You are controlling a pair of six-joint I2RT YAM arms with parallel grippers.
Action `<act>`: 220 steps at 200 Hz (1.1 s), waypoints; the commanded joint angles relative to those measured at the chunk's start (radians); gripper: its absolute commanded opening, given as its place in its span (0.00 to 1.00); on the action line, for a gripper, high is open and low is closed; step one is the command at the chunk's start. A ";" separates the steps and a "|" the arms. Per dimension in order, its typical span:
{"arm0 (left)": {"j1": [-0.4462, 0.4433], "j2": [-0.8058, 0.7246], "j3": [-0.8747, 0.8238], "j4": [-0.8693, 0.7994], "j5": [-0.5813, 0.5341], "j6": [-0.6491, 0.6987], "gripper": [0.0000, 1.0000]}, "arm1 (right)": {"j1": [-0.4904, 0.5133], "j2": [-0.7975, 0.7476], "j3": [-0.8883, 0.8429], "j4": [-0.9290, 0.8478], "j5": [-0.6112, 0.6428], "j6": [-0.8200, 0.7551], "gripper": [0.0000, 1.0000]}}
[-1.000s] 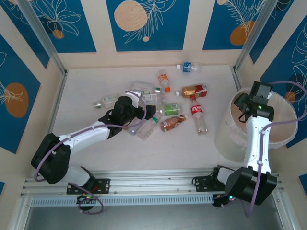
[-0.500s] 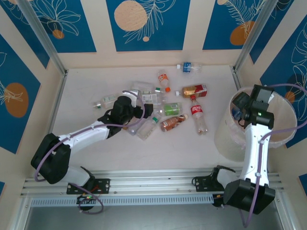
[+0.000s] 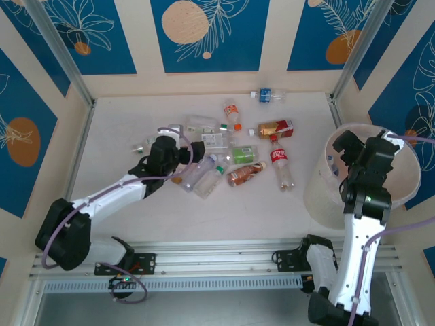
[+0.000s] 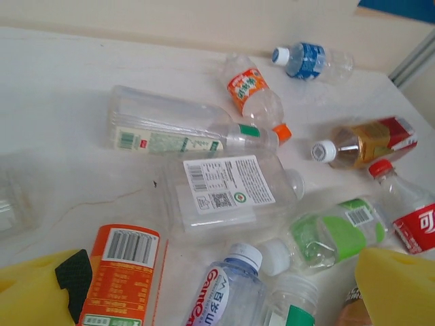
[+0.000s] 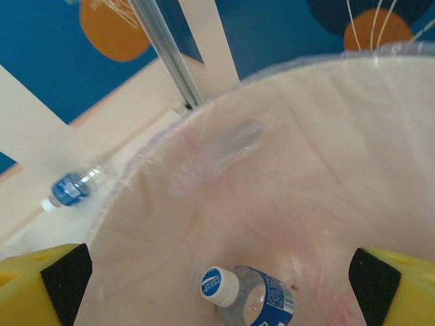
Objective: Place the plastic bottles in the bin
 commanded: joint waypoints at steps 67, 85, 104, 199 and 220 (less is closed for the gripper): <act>0.152 -0.123 -0.034 -0.191 -0.071 -0.177 1.00 | 0.120 0.004 0.097 0.184 -0.676 -0.041 0.99; 0.195 -0.139 -0.032 -0.250 -0.067 -0.195 1.00 | 0.210 0.038 0.107 0.188 -0.666 -0.059 0.99; 0.236 -0.155 -0.028 -0.310 -0.069 -0.205 1.00 | 0.332 0.082 0.118 0.180 -0.626 -0.097 0.99; 0.411 0.056 0.197 -0.669 0.035 -0.018 1.00 | 0.799 0.306 0.136 0.149 -0.154 -0.279 0.99; 0.441 0.150 0.257 -0.704 0.048 0.042 1.00 | 0.800 0.292 0.115 0.171 -0.111 -0.269 0.99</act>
